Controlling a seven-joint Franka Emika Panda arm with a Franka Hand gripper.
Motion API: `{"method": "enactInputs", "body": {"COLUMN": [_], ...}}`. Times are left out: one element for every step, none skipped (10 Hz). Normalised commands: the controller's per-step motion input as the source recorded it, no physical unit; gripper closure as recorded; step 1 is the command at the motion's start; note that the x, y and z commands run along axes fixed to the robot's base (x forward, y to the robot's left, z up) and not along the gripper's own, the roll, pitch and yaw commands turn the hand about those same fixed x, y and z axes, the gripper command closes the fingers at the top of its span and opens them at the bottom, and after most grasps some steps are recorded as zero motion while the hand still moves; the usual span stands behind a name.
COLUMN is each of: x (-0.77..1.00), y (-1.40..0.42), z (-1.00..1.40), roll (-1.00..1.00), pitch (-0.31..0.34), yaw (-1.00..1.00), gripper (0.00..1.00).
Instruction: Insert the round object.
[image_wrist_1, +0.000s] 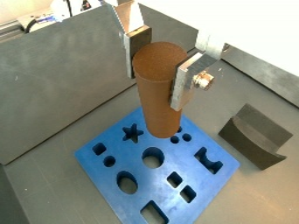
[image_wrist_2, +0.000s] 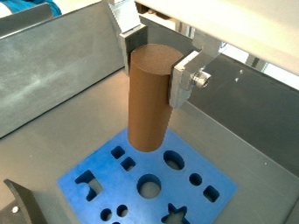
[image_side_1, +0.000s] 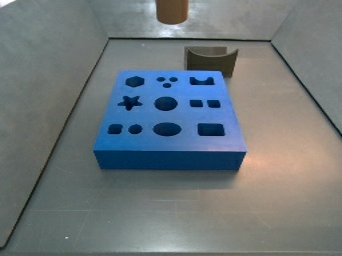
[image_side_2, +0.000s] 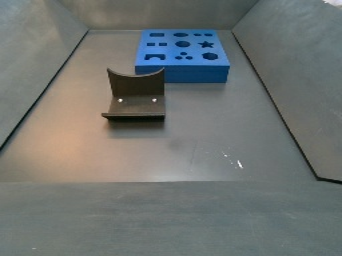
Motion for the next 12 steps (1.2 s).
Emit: {"method": "enactInputs", "body": {"x": [-0.01, 0.00, 0.00, 0.00, 0.00, 0.00, 0.00, -0.01, 0.00, 0.00, 0.00, 0.04], "y": [0.00, 0.05, 0.08, 0.10, 0.11, 0.15, 0.18, 0.30, 0.33, 0.21, 0.07, 0.00], "z": [-0.66, -0.63, -0.66, -0.67, -0.66, -0.65, -0.56, -0.39, -0.22, -0.17, -0.34, -0.41], "roll": [-0.25, -0.27, -0.26, -0.25, -0.26, -0.27, -0.32, -0.41, -0.47, -0.42, -0.33, -0.31], "pitch": [0.000, 0.000, 0.000, 0.000, 0.000, 0.000, 0.000, 0.000, 0.000, 0.000, -0.019, -0.017], "yaw": [0.08, 0.07, 0.06, 0.02, 0.00, 0.00, 0.00, 0.00, 0.00, 0.00, -0.02, -0.02], "gripper": [1.00, 1.00, 1.00, 1.00, 1.00, 1.00, 1.00, 1.00, 1.00, 1.00, 1.00, 1.00]}}
